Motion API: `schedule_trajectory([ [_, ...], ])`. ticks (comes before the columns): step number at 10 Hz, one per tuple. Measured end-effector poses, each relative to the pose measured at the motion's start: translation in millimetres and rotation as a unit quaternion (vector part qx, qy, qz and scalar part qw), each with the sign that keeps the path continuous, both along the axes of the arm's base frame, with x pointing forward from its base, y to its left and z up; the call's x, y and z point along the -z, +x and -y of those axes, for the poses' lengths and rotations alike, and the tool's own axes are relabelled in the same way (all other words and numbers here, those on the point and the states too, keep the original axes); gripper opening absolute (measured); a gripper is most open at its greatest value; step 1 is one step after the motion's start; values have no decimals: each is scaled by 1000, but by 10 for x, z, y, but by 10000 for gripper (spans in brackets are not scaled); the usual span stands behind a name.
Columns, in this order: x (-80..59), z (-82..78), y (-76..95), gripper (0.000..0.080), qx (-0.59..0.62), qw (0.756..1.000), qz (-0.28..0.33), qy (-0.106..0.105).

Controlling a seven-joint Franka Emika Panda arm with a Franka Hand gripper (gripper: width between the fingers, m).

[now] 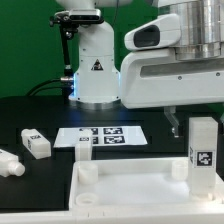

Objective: Assemble desk

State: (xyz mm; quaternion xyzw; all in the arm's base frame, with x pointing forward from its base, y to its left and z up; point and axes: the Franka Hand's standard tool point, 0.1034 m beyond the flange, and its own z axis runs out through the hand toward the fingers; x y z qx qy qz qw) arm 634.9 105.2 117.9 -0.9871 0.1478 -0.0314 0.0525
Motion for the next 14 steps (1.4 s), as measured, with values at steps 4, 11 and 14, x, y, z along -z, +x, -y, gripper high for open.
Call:
schedule_trajectory([
  [4,4,-9,0,284,225,974,-22,24],
  [11,13,-68,-13,284,570,816,-69,66],
  [14,26,-103,3,284,643,758,-66,82],
])
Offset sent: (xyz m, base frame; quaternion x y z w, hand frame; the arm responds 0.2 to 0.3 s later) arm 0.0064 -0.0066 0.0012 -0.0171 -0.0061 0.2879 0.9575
